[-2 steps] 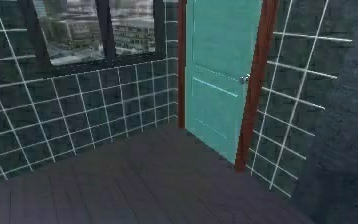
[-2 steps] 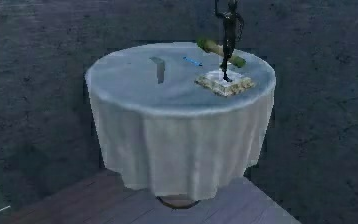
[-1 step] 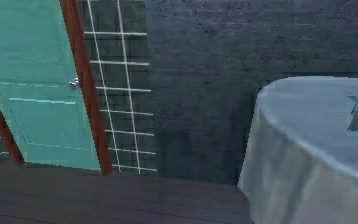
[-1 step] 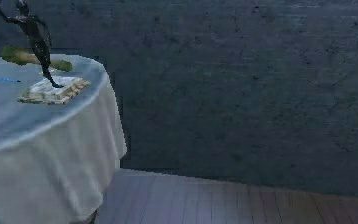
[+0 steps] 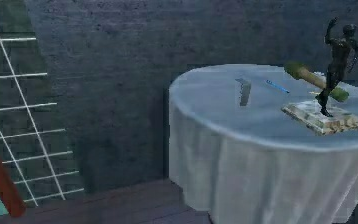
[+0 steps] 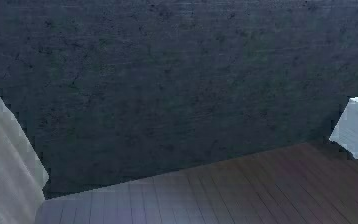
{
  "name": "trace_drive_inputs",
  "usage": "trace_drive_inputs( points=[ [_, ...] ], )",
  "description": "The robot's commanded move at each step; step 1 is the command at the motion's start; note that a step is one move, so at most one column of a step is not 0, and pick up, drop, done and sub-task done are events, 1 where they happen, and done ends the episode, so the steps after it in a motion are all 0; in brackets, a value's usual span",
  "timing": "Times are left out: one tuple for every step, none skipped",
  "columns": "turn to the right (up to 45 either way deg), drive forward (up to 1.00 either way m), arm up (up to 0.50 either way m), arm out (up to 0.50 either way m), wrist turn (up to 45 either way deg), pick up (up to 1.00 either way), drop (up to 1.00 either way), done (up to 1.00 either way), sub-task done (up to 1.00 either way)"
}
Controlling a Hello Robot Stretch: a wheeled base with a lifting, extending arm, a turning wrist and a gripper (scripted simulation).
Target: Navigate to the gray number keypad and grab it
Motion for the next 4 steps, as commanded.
trace_drive_inputs(
  points=[
    [0.0,0.40,0.00,0.00,0.0,0.00,0.00,0.00,0.00],
    [-45.0,0.00,0.00,0.00,0.0,0.00,0.00,0.00,0.00],
    [-12.0,0.00,0.00,0.00,0.0,0.00,0.00,0.00,0.00],
    [0.0,0.00,0.50,0.00,0.0,0.00,0.00,0.00,0.00]
  ],
)
